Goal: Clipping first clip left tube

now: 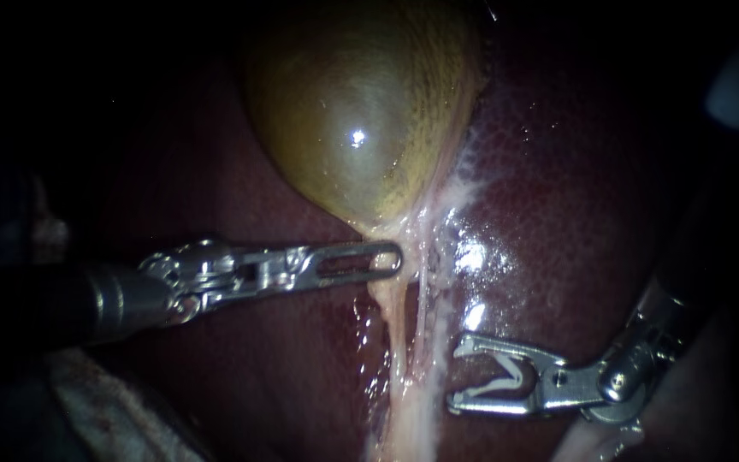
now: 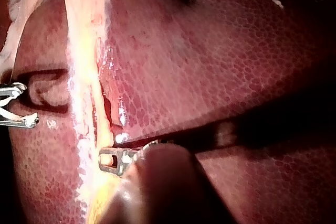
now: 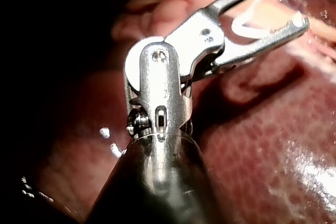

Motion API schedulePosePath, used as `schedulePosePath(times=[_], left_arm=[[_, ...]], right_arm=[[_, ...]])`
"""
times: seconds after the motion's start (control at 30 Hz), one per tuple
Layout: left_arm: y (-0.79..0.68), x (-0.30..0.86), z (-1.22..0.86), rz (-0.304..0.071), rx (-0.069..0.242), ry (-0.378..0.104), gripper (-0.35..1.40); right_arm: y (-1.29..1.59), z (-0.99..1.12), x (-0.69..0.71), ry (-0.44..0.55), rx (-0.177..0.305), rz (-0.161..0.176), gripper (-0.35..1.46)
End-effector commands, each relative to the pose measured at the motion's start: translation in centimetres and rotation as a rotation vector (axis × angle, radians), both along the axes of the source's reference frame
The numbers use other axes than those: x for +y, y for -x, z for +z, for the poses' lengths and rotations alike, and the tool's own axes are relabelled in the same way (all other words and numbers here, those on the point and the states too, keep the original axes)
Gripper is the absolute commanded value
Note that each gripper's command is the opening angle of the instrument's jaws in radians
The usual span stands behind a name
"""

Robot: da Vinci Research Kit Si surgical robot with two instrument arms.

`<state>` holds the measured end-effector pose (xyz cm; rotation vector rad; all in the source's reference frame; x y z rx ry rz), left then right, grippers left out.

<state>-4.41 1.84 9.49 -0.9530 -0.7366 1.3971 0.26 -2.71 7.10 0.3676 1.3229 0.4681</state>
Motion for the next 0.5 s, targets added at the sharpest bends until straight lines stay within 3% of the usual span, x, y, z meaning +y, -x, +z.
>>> schedulePosePath(times=[0.03,0.3,0.5], left_arm=[[0.00,0.00,0.00,0.000,0.000,0.000,-0.35],[0.00,-0.02,-0.03,0.000,0.000,-0.001,-0.35],[-0.02,-0.04,-0.17,-0.003,0.002,-0.006,-0.35]], right_arm=[[0.00,0.00,0.00,0.000,0.000,0.000,0.49],[0.00,0.00,0.00,0.000,0.000,0.000,0.49],[0.00,0.00,0.00,0.000,0.000,0.000,0.49]])
